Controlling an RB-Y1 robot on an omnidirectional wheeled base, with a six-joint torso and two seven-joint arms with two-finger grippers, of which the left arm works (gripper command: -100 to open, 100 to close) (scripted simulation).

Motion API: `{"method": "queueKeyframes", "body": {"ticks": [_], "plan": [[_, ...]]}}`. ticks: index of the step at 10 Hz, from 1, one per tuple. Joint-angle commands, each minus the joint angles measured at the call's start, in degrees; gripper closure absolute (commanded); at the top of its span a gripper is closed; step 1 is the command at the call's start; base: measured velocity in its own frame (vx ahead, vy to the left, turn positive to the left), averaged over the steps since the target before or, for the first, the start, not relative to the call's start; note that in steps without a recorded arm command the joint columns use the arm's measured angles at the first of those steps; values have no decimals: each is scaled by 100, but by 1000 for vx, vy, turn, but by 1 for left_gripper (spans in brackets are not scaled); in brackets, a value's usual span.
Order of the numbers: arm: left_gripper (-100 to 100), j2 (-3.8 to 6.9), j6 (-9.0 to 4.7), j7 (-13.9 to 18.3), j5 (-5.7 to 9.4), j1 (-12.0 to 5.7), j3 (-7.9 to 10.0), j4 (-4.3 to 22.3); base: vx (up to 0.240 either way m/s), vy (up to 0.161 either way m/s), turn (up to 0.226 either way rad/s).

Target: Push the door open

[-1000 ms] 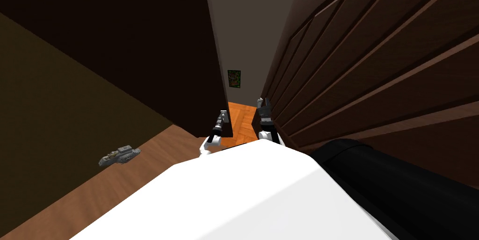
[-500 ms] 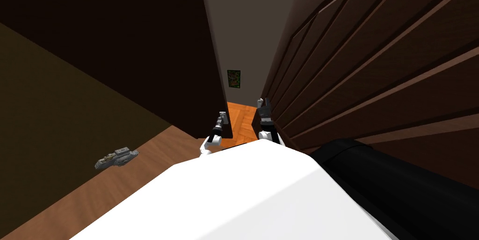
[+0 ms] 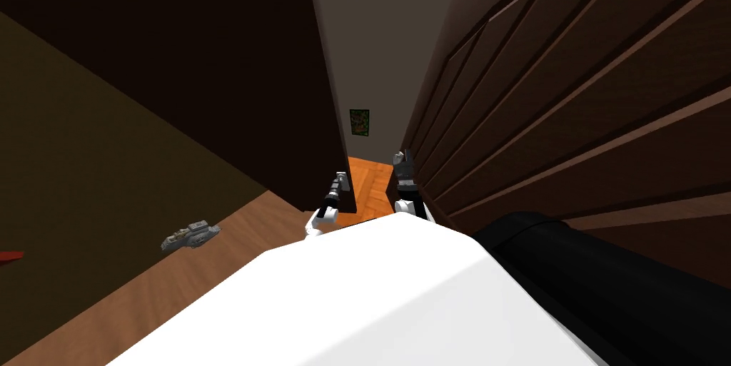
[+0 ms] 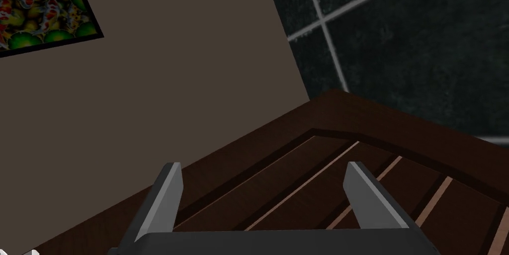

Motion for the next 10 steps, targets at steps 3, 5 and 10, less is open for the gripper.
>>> {"method": "queueKeyframes", "body": {"ticks": [3, 5, 10], "plan": [[100, 134, -45, -186, 184, -177, 96, 120, 182, 13, 201], [-100, 147, 1, -183, 220, -130, 16, 34, 93, 19, 112], [-100, 71, 65, -145, 265, -20, -173, -148, -243, -16, -13]]}}
